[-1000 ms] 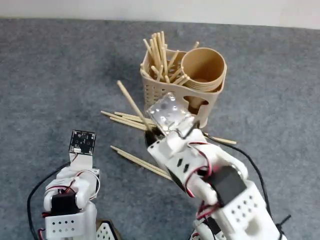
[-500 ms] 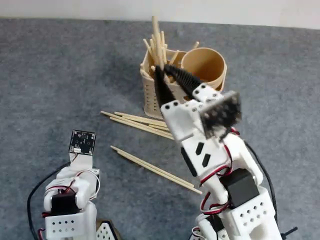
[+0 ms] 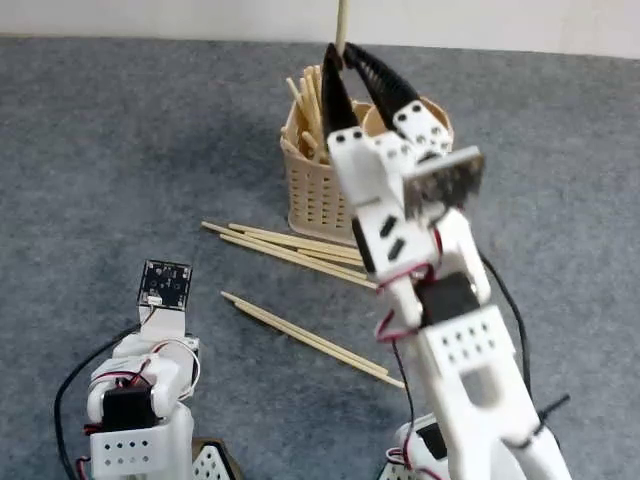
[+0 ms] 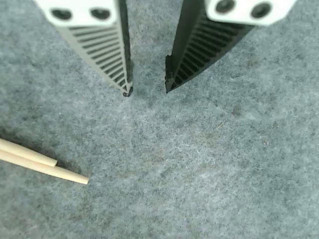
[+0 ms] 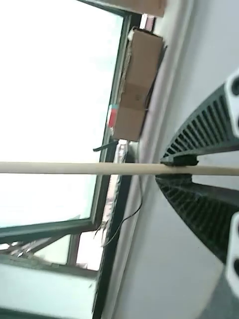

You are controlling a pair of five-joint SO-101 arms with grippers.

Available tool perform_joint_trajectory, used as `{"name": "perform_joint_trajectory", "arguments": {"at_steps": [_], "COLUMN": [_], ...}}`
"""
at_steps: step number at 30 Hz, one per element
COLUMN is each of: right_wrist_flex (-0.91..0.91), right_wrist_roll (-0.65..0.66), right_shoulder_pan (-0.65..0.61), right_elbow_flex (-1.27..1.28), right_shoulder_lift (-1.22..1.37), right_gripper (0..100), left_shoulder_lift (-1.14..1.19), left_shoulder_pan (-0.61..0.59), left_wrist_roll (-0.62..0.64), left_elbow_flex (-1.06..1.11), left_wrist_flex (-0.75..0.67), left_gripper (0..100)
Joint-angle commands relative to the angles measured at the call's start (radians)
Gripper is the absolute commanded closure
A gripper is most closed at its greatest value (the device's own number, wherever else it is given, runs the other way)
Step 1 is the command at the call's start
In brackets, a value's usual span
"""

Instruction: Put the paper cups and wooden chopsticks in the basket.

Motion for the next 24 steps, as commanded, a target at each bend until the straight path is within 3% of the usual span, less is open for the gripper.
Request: {"name": "perform_joint_trajectory", "arguments": {"at_steps": [1,5,9,17,24], "right_wrist_flex": [-0.053,-0.044,0.073,0.268,0.608], "right_wrist_roll": [-0.011,-0.006,-0.011,-0.011,-0.011], "right_shoulder_pan": [0.016,0.016,0.015,-0.022,-0.111], "right_elbow_flex": [-0.019,-0.015,-0.018,-0.019,-0.019], "right_shoulder_lift": [0.073,0.154,0.179,0.004,-0.196], "right_gripper": [99.5,98.1,84.8,85.0,85.0], "left_shoulder_lift": [0.001,0.001,0.001,0.001,0.001], "left_shoulder_pan": [-0.005,-0.005,-0.005,-0.005,-0.005], "left_wrist_roll": [0.006,0.006,0.006,0.006,0.006], "left_elbow_flex": [0.021,0.021,0.021,0.021,0.021], "left_wrist_flex": [0.005,0.005,0.005,0.005,0.005], "left_gripper": [88,88,88,88,88]}}
